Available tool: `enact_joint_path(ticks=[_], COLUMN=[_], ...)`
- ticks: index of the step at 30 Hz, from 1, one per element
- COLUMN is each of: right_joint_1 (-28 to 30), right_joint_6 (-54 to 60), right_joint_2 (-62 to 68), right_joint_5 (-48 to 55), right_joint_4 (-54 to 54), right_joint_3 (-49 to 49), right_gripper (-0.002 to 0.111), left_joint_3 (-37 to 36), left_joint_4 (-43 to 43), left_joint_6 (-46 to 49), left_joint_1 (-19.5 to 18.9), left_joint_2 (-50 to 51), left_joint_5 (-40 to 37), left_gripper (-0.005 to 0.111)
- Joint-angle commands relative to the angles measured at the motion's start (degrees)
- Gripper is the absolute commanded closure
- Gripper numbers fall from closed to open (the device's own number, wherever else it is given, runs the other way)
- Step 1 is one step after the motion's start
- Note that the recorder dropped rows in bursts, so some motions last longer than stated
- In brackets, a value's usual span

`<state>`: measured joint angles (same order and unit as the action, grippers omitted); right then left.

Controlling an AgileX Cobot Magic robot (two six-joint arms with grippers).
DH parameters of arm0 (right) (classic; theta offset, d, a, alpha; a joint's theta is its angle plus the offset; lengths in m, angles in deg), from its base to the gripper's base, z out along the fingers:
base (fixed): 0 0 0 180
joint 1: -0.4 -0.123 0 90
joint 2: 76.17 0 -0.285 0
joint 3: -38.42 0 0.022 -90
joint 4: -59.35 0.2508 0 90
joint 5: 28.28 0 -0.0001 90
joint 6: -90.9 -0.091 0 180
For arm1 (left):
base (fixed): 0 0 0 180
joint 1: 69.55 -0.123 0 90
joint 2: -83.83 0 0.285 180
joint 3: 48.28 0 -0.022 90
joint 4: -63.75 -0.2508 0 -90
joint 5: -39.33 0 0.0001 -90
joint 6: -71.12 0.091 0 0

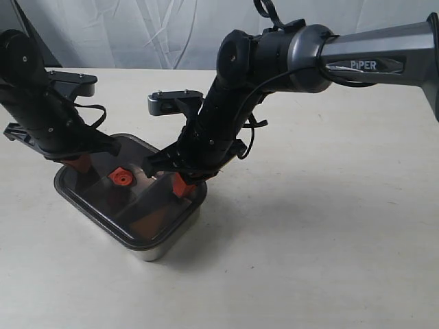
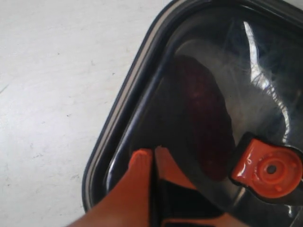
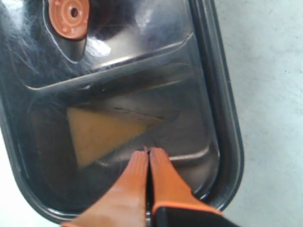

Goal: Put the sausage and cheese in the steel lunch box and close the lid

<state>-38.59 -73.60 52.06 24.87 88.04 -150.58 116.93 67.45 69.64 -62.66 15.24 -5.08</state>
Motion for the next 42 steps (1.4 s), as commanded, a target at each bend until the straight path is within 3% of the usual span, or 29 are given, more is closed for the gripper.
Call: enact_joint_path(ticks=[1, 9, 14, 24, 27, 36, 42], right_joint_1=[-0.5, -0.3, -0.3, -0.3, -0.4, -0.4, -0.4], right_joint_6=[0.5, 0.4, -2.7, -10.0, -10.0, -10.1, -10.1], right_joint_2=[3.2, 0.0, -9.6, -26.9, -31.9, -48.4, -53.2], right_joint_5=[1.5, -0.5, -5.5, -6.1, -9.3, -31.1, -32.7], right_joint_4=[-1.4, -2.5, -8.2, -17.3, -17.3, -12.7, -12.7], right_joint_3=[1.3, 1.3, 1.3, 2.3, 7.5, 36.8, 40.8], right_gripper=[0.109, 0.109, 0.109, 0.109, 0.109, 0.109, 0.109], left_joint_3=[-2.1, -2.1, -2.1, -3.6, -6.6, -17.7, -19.2], left_joint_4=[1.9, 1.9, 1.9, 3.2, 4.8, 9.5, 10.5], left_joint_6=[0.0, 1.5, 1.5, 1.5, 1.5, 1.5, 1.5], left_joint_1=[0.1, 0.1, 0.1, 0.1, 0.1, 0.1, 0.1], left_joint_2=[5.3, 2.0, -9.9, -39.3, -46.7, -67.4, -71.7], left_joint_5=[-1.8, 0.8, 3.9, 12.1, 13.1, 13.9, 14.9], left_gripper=[0.107, 0.107, 0.107, 0.107, 0.107, 0.107, 0.107])
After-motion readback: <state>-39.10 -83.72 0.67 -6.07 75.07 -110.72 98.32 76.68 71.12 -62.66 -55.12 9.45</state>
